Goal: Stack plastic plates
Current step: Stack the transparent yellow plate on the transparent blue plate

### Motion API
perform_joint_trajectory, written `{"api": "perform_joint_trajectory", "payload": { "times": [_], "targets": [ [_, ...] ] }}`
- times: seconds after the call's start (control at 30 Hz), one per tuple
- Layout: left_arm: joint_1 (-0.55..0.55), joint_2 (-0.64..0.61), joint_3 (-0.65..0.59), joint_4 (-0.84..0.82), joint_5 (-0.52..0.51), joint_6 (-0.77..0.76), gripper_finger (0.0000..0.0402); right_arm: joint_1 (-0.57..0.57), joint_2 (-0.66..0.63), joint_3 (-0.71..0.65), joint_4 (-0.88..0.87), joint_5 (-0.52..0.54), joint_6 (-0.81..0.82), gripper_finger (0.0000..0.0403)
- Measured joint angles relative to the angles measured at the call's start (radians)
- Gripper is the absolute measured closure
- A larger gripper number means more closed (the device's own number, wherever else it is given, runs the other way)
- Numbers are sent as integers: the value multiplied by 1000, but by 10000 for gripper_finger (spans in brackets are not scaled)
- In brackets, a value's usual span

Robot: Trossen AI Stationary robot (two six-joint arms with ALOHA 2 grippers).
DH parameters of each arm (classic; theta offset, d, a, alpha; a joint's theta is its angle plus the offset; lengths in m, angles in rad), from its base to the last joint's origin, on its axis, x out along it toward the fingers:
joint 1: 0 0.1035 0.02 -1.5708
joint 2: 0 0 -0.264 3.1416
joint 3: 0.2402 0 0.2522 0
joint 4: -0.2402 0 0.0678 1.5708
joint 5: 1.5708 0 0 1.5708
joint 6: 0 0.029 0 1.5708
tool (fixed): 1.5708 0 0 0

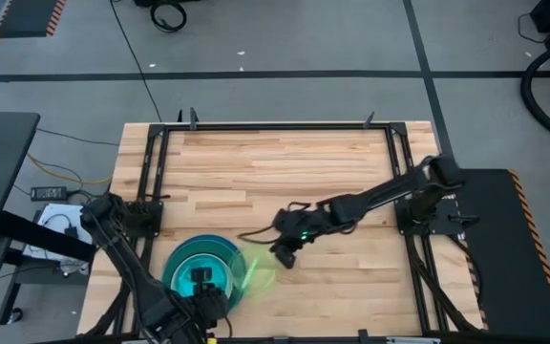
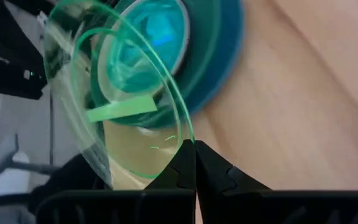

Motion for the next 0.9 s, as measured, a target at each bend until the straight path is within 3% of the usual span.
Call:
{"api": "perform_joint_trajectory", "payload": {
  "times": [0.3, 0.7, 0.9],
  "targets": [
    [-20, -16, 0, 4, -2, 3, 233, -35, 261, 361, -136, -72, -153, 400],
    [-19, -16, 1, 18, -8, -1, 233, -99, 551, 694, -154, -223, -205, 400],
    [-19, -16, 1, 21, -8, -1, 233, -99, 631, 825, -191, -232, -237, 400]
  ]
}}
